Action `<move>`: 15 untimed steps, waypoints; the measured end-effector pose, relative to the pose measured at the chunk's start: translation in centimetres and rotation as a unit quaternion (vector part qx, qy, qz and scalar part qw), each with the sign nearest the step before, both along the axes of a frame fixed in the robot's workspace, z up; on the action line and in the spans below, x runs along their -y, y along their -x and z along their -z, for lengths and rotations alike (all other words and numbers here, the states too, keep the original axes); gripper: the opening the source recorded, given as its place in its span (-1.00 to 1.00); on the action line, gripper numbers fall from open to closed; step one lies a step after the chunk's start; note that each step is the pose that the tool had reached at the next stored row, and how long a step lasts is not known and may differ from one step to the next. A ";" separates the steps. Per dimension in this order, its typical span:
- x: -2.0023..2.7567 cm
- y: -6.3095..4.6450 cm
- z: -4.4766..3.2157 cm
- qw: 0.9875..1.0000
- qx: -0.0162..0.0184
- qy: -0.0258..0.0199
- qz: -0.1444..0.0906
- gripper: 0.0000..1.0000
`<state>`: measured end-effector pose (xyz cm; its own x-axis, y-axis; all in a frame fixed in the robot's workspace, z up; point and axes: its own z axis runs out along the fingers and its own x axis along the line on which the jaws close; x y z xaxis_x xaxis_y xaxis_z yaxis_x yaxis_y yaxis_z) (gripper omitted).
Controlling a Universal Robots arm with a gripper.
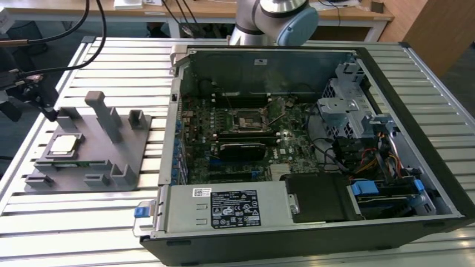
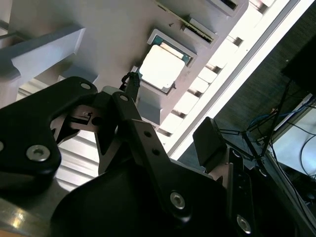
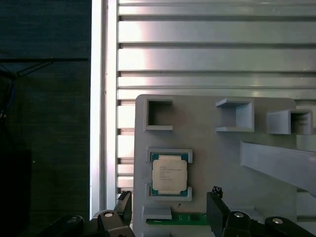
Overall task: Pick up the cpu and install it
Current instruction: 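Pick up the cpu and move it towards the insertion slot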
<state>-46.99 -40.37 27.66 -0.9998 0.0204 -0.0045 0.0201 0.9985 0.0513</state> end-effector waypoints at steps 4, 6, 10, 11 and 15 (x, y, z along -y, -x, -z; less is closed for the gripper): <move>0.00 0.0 0.14 1.000 0.000 0.000 0.000 0.41; 0.00 -0.1 0.24 1.000 0.000 0.000 0.000 0.41; 0.00 -0.1 0.48 1.000 0.000 0.000 0.000 0.41; 0.00 -0.1 0.55 1.000 0.000 0.000 0.000 0.41; 0.00 -0.1 0.85 1.000 0.000 0.000 0.000 0.41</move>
<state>-46.91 -40.37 26.81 -0.9998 0.0204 -0.0046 0.0201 0.9985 0.0513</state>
